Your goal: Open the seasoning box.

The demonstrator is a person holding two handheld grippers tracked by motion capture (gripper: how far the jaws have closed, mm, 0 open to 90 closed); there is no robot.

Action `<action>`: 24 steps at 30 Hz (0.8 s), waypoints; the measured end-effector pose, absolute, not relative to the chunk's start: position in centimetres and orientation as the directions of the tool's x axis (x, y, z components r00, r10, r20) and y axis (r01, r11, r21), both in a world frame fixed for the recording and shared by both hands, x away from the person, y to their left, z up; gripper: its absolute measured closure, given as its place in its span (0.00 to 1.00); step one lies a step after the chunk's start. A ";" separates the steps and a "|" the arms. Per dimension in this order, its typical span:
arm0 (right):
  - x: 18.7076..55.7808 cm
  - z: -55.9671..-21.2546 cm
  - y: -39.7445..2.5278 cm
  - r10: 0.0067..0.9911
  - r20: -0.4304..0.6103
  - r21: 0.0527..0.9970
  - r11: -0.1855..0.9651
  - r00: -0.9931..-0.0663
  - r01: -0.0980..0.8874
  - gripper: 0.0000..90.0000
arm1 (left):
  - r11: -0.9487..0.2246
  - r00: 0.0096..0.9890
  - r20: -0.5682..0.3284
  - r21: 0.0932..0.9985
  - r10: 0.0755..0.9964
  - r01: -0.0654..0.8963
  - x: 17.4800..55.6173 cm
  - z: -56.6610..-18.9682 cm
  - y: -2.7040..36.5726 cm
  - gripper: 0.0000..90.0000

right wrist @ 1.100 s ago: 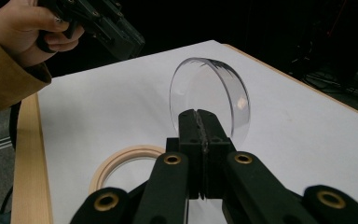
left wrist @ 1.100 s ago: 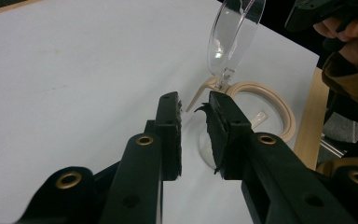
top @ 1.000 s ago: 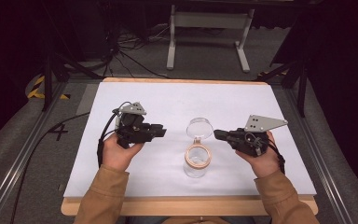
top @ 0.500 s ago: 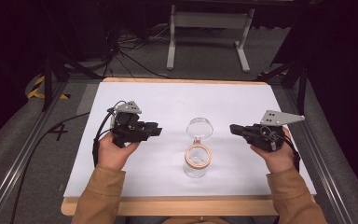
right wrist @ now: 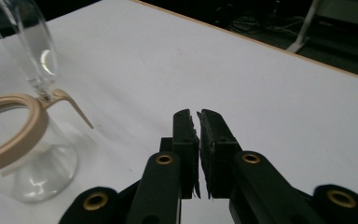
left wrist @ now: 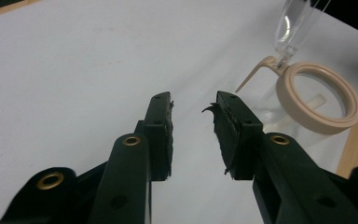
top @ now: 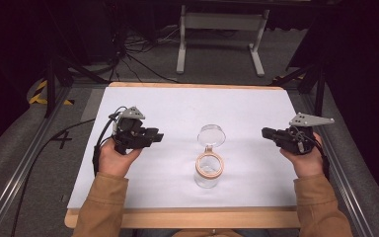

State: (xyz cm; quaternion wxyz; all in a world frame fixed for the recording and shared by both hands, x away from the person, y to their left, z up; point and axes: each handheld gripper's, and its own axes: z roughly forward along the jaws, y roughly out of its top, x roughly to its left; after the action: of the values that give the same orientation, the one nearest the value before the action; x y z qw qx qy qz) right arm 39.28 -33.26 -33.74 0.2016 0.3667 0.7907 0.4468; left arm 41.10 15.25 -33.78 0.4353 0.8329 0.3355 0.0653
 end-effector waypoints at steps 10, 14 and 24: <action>40.8 -36.3 -35.0 0.815 0.033 0.800 0.326 -0.578 0.504 0.93 | -0.383 0.749 -0.210 0.754 0.629 0.534 41.7 -34.9 15.5 0.74; 41.2 -37.1 -35.3 0.829 0.049 0.771 0.324 -0.558 0.549 0.93 | -0.380 0.746 -0.211 0.755 0.631 0.535 41.9 -35.2 15.7 0.74; 42.4 -39.9 -35.2 0.841 0.099 0.630 0.360 -0.531 0.688 0.90 | -0.389 0.733 -0.240 0.720 0.637 0.574 42.6 -36.2 15.6 0.74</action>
State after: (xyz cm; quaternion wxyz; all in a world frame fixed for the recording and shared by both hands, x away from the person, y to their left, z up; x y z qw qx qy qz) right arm 42.43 -35.20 -39.93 0.1212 0.4687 0.8157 0.3166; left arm 42.56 15.58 -36.18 0.4161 0.8326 0.3635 0.0377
